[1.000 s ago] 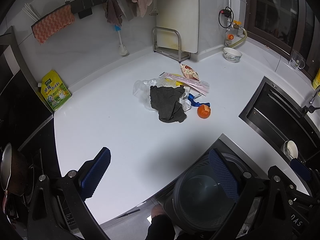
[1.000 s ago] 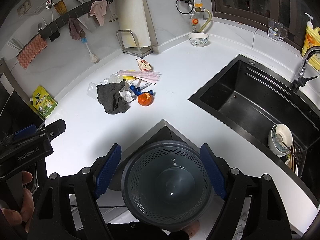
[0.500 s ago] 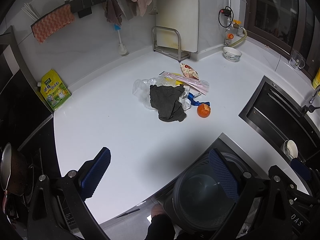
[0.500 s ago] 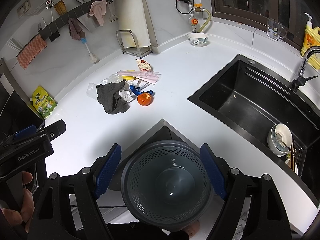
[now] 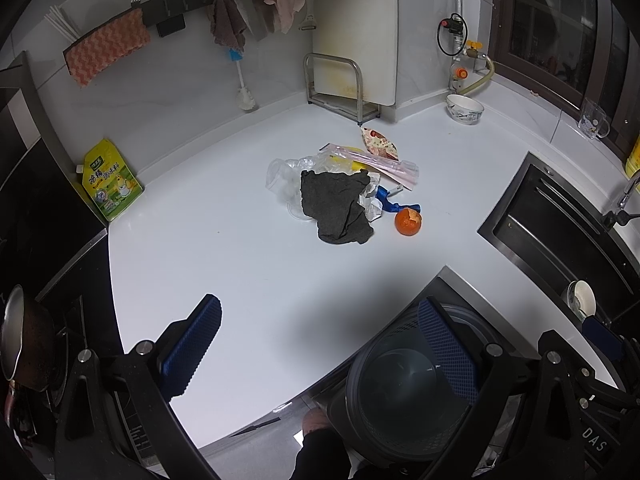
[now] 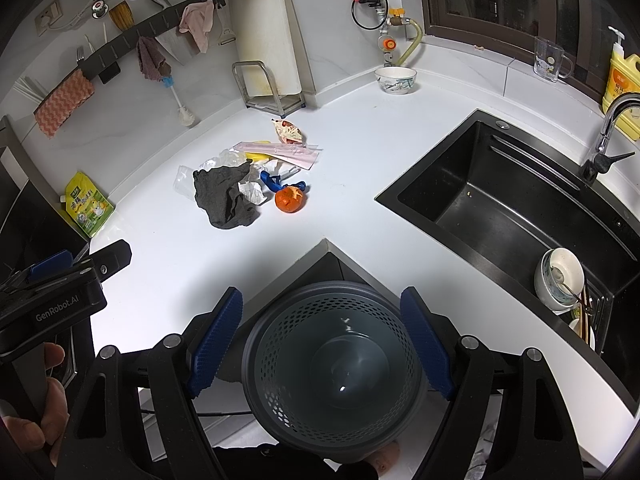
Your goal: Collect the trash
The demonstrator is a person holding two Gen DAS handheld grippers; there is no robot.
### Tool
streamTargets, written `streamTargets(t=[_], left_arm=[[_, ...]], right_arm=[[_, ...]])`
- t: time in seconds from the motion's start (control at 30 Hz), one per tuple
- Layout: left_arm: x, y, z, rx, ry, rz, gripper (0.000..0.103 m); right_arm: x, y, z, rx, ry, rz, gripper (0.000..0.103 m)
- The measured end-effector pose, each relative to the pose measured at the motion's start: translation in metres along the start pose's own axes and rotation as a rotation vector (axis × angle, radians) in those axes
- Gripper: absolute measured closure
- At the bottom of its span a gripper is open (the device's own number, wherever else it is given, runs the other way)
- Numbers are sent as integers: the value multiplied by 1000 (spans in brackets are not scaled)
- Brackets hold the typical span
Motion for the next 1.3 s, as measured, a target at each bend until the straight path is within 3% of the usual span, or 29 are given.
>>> streamTargets(t=[1.3], left_arm=[[-14, 7, 13, -8, 10, -22, 6]], right_arm=[[-6, -2, 13, -1, -14, -2, 26]])
Point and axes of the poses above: each gripper's, at about its wrist camera, not at the fingertips, and z roughly the way its jaws point, x to its right, y to its underside, the point moved 8 cm from there along z, roughly the way its jaws point, and after that the axes turned 7 degrees about y, right-handed, at the moved point
